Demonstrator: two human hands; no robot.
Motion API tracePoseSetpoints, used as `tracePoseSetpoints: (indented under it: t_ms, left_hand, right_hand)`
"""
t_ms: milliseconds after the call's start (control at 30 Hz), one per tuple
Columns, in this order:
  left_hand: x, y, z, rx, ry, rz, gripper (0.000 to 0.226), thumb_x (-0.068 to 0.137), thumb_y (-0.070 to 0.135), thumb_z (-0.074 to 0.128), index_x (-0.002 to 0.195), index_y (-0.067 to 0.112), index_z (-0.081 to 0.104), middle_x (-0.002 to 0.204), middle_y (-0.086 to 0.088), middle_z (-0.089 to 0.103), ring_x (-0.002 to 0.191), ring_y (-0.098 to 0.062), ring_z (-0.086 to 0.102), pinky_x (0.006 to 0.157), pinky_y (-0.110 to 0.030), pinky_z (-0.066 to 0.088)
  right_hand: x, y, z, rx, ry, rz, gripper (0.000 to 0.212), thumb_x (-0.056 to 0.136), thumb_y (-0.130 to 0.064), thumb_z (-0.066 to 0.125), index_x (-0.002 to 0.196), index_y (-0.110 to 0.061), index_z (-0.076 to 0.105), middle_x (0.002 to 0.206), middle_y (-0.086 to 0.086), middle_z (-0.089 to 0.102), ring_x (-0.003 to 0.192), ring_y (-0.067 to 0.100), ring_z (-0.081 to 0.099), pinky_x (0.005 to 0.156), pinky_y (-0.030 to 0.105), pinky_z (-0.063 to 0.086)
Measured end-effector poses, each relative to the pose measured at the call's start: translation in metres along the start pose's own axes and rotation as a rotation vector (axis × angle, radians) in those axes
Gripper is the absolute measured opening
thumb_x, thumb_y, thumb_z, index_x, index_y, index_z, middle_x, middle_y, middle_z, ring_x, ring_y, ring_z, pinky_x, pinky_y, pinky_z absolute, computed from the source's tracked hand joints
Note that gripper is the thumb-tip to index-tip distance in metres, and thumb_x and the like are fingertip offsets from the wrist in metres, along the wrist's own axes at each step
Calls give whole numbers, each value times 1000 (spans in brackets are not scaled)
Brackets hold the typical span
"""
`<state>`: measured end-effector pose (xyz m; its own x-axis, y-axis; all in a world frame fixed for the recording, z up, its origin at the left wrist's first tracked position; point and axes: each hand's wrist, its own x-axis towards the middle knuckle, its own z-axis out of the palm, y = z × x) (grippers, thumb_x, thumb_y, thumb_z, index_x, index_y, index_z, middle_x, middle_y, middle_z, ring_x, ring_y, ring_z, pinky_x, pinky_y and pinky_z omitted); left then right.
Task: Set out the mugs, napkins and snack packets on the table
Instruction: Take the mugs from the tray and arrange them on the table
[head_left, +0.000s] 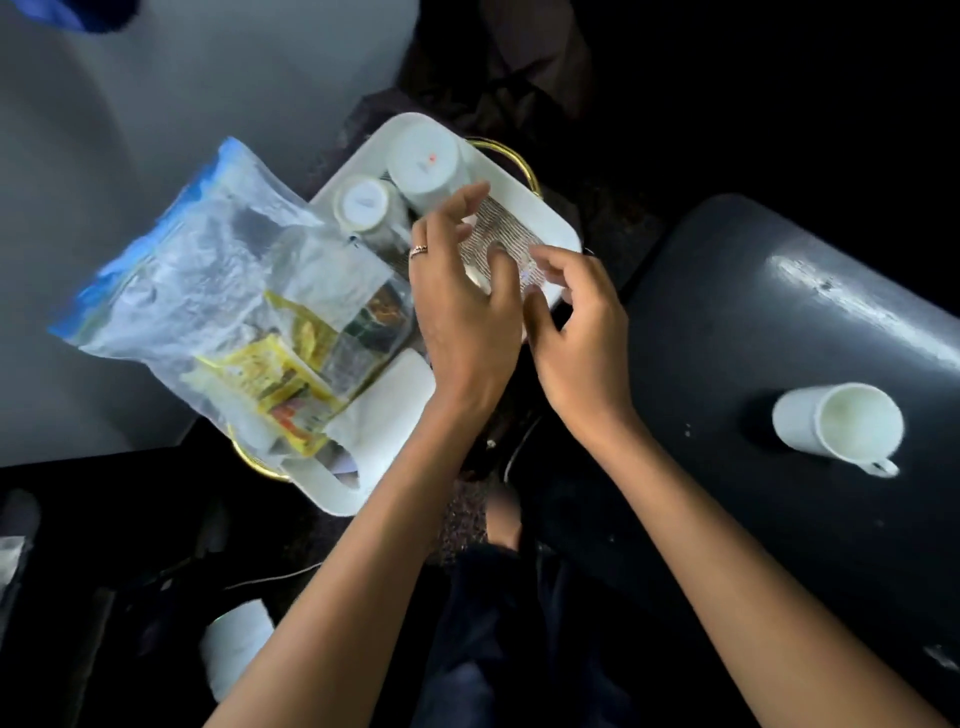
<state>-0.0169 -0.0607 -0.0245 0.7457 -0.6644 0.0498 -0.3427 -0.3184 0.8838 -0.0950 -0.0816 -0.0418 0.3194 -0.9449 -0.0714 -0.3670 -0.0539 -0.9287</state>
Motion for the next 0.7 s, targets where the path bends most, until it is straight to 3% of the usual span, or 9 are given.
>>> tracePoseSetpoints:
  t_ms: [100, 267, 400, 567, 700]
  left_hand:
    - [23, -8, -9, 39, 38, -63, 42, 85, 9, 53, 127, 17, 51, 126, 3, 55, 114, -15, 50, 98, -38, 42]
    - [53, -20, -13, 197, 21, -233, 60, 87, 23, 56, 143, 20, 35, 145, -2, 41, 134, -20, 30, 110, -39, 22]
    - [79, -30, -16, 435, -6, -142, 65, 90, 33, 49, 148, 17, 26, 153, -2, 32, 145, -23, 11, 113, -41, 6]
    - [105, -43, -11, 651, -184, -138, 65, 95, 40, 35, 151, 11, 17, 147, -13, 43, 149, -25, 1, 115, -48, -11]
    - [105, -49, -5, 705, -115, -40, 62, 95, 41, 35, 145, 7, 29, 126, -14, 62, 148, -22, 11, 115, -48, -14]
  right_hand:
    - [22, -6, 17, 1, -48, 6, 32, 88, -5, 54, 119, -8, 58, 119, 5, 60, 113, 16, 55, 96, 24, 42]
    - [67, -9, 45, -21, -135, 100, 41, 89, -11, 55, 130, -11, 50, 131, 5, 52, 121, 18, 50, 102, 32, 41]
    - [93, -4, 61, 17, -264, 215, 53, 86, -10, 55, 137, -14, 40, 141, 5, 44, 128, 20, 44, 108, 38, 36]
    - [103, 6, 69, 59, -340, 359, 60, 87, -13, 54, 143, -18, 31, 143, 6, 43, 130, 21, 43, 108, 42, 38]
    - [102, 11, 79, 115, -393, 404, 57, 91, -17, 46, 144, -28, 28, 143, 4, 43, 131, 24, 42, 106, 45, 40]
